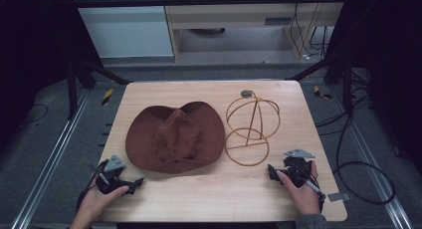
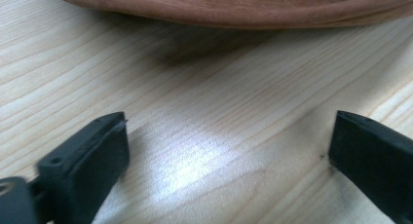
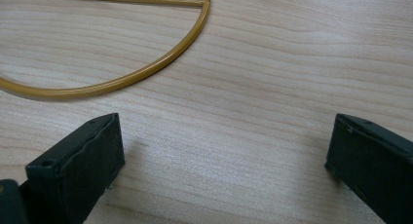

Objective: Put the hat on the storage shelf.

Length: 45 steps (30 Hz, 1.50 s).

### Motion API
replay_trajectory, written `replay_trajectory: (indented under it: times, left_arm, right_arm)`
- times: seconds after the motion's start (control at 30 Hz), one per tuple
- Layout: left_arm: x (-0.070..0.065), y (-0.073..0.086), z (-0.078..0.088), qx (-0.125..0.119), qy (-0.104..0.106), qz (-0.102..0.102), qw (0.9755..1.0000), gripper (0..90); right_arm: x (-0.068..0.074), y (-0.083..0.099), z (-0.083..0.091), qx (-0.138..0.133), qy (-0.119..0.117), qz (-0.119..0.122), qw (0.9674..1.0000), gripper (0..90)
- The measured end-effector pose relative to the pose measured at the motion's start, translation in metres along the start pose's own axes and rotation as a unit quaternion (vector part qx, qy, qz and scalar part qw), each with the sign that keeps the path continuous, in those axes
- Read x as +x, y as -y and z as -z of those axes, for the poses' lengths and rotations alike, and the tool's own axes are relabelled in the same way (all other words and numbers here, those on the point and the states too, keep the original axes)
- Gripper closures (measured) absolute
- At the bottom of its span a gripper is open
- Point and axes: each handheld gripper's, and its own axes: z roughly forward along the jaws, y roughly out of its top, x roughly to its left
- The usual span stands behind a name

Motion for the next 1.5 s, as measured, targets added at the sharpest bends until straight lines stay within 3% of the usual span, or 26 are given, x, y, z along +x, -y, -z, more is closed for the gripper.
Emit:
replay_trajectory:
  times: [0.27,0.43,0.57,0.63,0.73,0.87,1.07,1.17,1.27,1.5]
  left_arm:
    - [-0.006,-0.004,0.015,-0.028,0.001,-0.007,0.9996,4.1]
    - [-0.011,-0.007,0.028,-0.058,0.015,-0.012,0.9981,4.3]
    - [-0.019,-0.022,0.044,-0.113,0.031,-0.028,0.9928,4.8]
    - [-0.023,-0.03,0.049,-0.125,0.032,-0.033,0.991,4.7]
    - [-0.028,-0.05,0.057,-0.144,0.054,-0.032,0.9876,4.8]
    - [-0.03,-0.088,0.055,-0.121,0.052,-0.068,0.989,4.8]
    - [-0.026,-0.125,0.042,-0.081,0.058,-0.087,0.9912,4.9]
    - [-0.024,-0.14,0.036,-0.063,0.064,-0.091,0.9918,4.9]
    - [-0.023,-0.154,0.029,-0.038,0.056,-0.106,0.9921,4.9]
    - [-0.019,-0.177,0.016,-0.015,0.052,-0.112,0.9922,4.7]
  right_arm:
    - [0.0,0.0,0.0,0.0,0.001,0.001,1.0,0.4]
    - [0.0,0.0,0.0,0.0,0.001,0.001,1.0,0.4]
    - [0.0,0.0,0.0,0.0,0.0,0.002,1.0,0.4]
    - [0.0,0.0,0.0,0.0,0.0,0.001,1.0,0.4]
    - [0.0,0.0,0.0,0.0,0.0,0.001,1.0,0.4]
    - [0.0,0.0,0.0,0.0,0.001,0.001,1.0,0.4]
    - [0.0,0.0,0.0,0.0,0.001,0.001,1.0,0.4]
    - [0.0,0.0,0.0,0.0,0.0,0.0,1.0,0.4]
    - [0.0,0.0,0.0,0.0,0.0,0.0,1.0,0.4]
    - [0.0,0.0,0.0,0.0,-0.001,0.0,1.0,0.4]
